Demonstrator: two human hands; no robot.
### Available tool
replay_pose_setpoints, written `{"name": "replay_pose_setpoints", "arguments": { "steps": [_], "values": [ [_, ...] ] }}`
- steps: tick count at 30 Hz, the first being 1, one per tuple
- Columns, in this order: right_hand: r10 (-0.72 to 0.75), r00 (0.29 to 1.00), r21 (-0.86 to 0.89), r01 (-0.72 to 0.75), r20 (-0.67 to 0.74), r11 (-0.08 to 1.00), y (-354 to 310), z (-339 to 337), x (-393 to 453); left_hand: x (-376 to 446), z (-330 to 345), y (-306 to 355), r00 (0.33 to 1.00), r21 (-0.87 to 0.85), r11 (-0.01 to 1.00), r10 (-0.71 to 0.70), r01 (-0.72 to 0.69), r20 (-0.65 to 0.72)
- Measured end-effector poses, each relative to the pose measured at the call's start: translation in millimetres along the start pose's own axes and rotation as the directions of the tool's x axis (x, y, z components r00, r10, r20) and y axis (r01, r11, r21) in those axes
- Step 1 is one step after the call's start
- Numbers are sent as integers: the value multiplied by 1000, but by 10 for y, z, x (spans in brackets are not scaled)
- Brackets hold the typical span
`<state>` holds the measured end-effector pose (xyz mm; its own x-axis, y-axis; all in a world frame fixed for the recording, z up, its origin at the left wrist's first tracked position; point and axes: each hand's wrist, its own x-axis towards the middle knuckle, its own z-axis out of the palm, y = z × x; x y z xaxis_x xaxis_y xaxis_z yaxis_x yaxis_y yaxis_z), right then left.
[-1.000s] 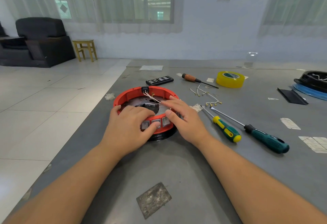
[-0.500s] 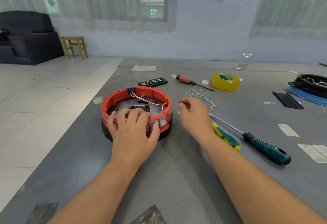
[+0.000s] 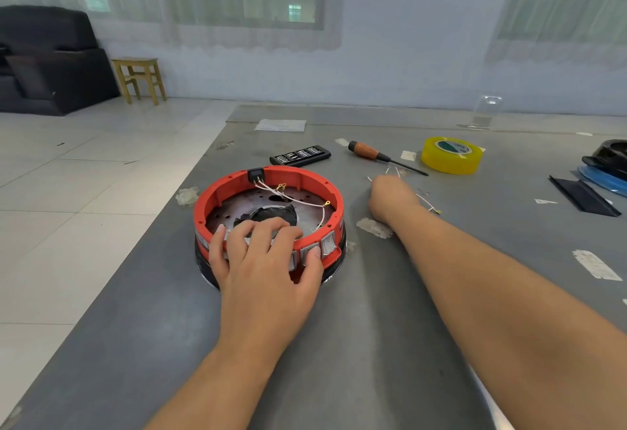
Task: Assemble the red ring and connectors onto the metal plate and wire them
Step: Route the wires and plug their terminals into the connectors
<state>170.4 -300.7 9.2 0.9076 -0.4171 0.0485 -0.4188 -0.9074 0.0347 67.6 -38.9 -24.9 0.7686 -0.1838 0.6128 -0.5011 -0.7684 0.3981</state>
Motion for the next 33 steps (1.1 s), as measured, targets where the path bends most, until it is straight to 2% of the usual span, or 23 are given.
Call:
{"name": "replay_pose_setpoints", "arguments": {
  "steps": [4,12,15,18,21,30,33],
  "values": [
    [-60,992,-34,57,-108,998,-117,51,-109,-6,-19,18,1000,4,1000,-5,5,14],
    [-153,964,67,171,-216,983,-289,171,-492,-3,-70,55,999,3,1000,-28,28,34],
    [-122,961,179,169,-249,969,-285,235,-555,0,-88,57,999,1,1000,-27,27,40],
    [-19,954,332,123,-300,935,-266,285,-589,-2,-95,58,999,-4,1000,-27,27,42],
    [46,942,395,95,-333,914,-270,300,-579,4,-98,70,998,-8,999,-41,41,44],
    [50,964,336,43,-261,941,-313,238,-501,4,-84,56,999,-12,999,-37,37,40],
    [49,956,287,38,-291,957,-335,266,-531,5,-61,37,999,-18,1000,-25,25,24]
  ]
}}
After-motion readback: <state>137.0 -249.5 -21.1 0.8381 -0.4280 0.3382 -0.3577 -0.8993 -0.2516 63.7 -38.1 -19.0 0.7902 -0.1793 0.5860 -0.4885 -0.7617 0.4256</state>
